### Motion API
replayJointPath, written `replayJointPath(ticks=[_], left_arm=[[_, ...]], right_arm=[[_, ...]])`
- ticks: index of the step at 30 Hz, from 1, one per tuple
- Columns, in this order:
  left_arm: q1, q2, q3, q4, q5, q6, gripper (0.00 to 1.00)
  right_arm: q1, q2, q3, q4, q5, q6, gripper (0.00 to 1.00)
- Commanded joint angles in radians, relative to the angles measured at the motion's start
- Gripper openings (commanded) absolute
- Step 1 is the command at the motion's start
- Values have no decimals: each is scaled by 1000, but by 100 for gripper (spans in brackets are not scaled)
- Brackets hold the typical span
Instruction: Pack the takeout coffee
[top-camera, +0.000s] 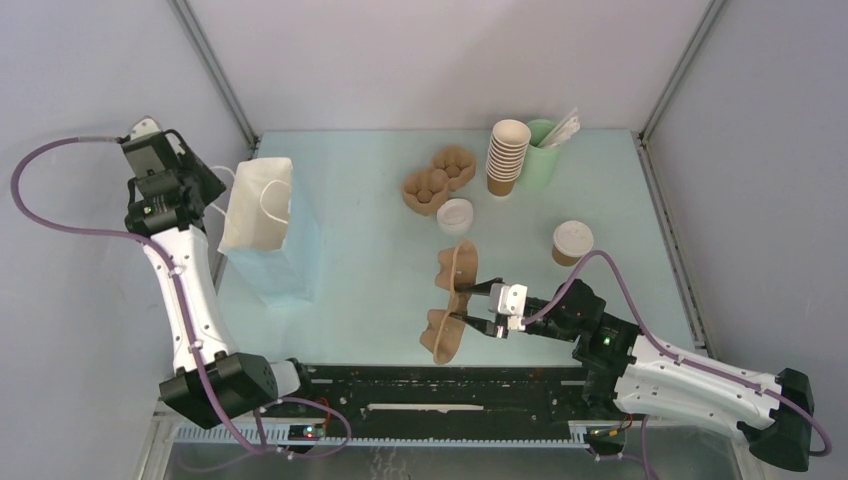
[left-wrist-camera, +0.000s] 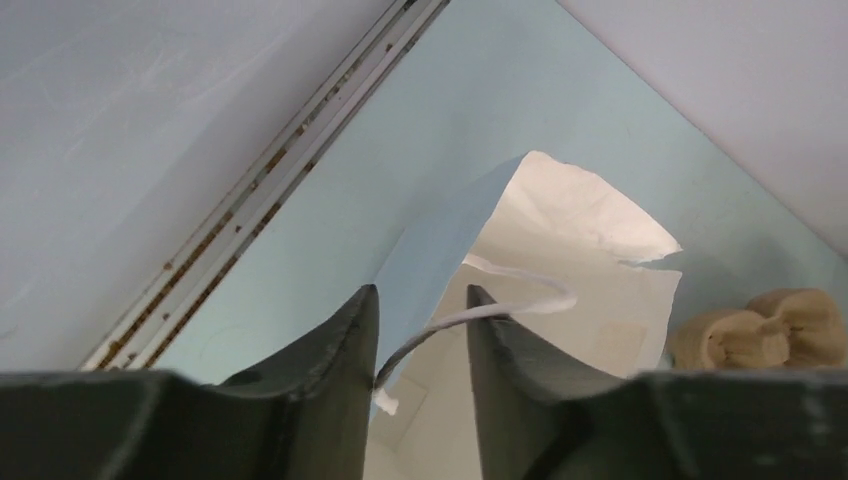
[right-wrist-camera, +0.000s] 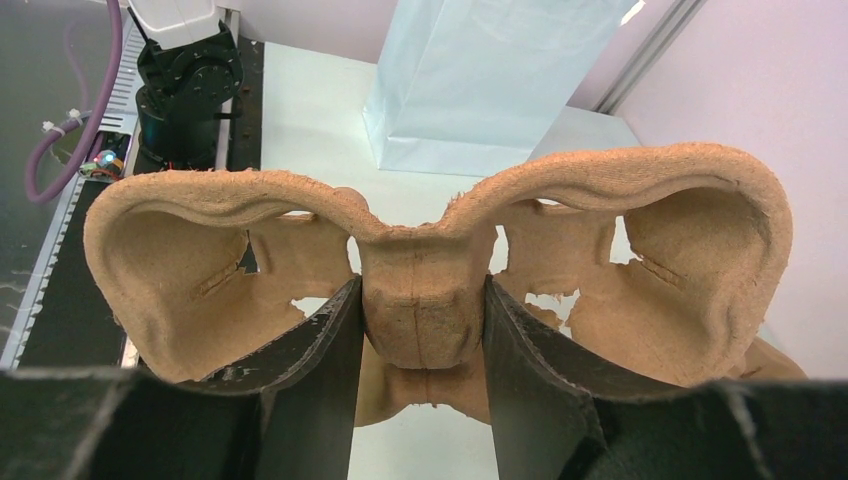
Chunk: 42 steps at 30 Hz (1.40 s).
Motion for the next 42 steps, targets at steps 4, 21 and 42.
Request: replayJointPath(ticks=[4, 21, 42], left_arm=[[3, -38, -13, 129, 109, 94, 1], [-503, -384, -378, 333, 414, -160, 0], [-1012, -372, -531, 748, 464, -488, 0]], right_arm=[[9, -20, 1, 31, 16, 20, 51], [-9, -78, 214, -318, 121, 343, 47], [-35, 113, 741, -819, 151, 698, 42]])
